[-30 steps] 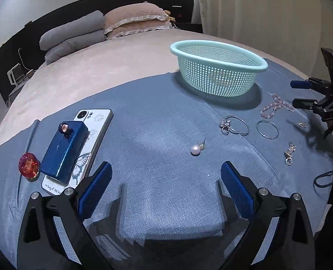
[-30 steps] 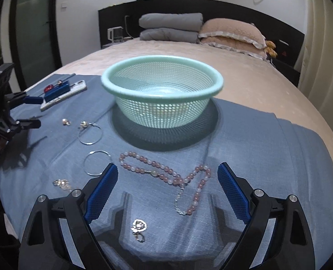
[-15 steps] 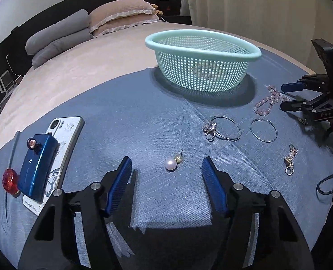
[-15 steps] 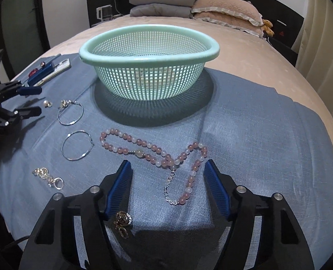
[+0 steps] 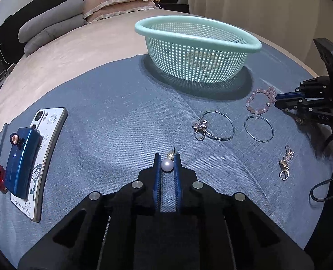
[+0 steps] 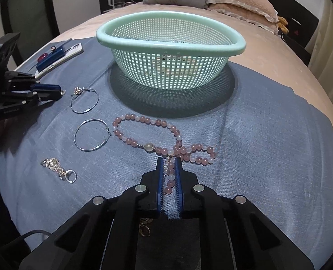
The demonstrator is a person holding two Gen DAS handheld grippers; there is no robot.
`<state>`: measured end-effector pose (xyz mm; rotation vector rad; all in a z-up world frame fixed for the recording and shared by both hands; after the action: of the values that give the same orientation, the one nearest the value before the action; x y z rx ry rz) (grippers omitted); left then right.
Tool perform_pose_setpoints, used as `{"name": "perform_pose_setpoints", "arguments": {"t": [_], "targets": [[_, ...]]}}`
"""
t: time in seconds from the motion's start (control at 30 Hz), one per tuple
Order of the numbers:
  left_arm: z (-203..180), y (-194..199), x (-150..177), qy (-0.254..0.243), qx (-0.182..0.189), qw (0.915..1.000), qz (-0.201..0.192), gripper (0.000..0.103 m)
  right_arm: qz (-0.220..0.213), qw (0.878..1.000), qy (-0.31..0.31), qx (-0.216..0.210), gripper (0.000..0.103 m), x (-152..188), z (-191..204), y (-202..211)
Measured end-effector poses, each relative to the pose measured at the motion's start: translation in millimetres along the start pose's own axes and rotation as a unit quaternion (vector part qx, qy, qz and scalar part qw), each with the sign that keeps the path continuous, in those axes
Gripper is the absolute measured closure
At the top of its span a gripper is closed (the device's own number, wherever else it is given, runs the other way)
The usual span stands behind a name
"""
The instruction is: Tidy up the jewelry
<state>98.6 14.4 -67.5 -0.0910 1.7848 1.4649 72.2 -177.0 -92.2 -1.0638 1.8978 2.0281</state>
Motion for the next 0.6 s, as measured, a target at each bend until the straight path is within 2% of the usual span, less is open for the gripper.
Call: {"name": "perform_pose_setpoints", "arguments": {"t": [0.1,0.13,0.3,0.6], "targets": [[-1,1,0,0.002,-0.012,0.9999,0.005,0.091,0.0,1.0,-0.018,-0.015,0.094,-2,-4,2],[-2,2,0,0.002,-0.016,0.9999,0.006,0.091,0.0,1.0,-0.017,-0.02,0.098,-3,-4,2],[-3,5,-1,-0.001,-0.028,0.9995,0.015,0.091,-0.001,0.999,-0.021,-0.029,0.097,-9,-6,4],[-6,19,-2,0.002,-0.027,0.9996,0.012,0.091,-0.043,0.997,-0.053,-0.048,0.097,-20,-22,33]]}}
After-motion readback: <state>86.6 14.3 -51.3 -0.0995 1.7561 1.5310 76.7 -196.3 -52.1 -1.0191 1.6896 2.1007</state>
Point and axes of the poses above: each gripper's, at about its wrist camera, not at the fingertips, and y roughly against the way its jaws point, z to its left, x to its underside, the point moved 6 cm from there along -y, roughly the way its jaws point, and after that the axes turned 2 degrees about x, right-handed, at the moved point
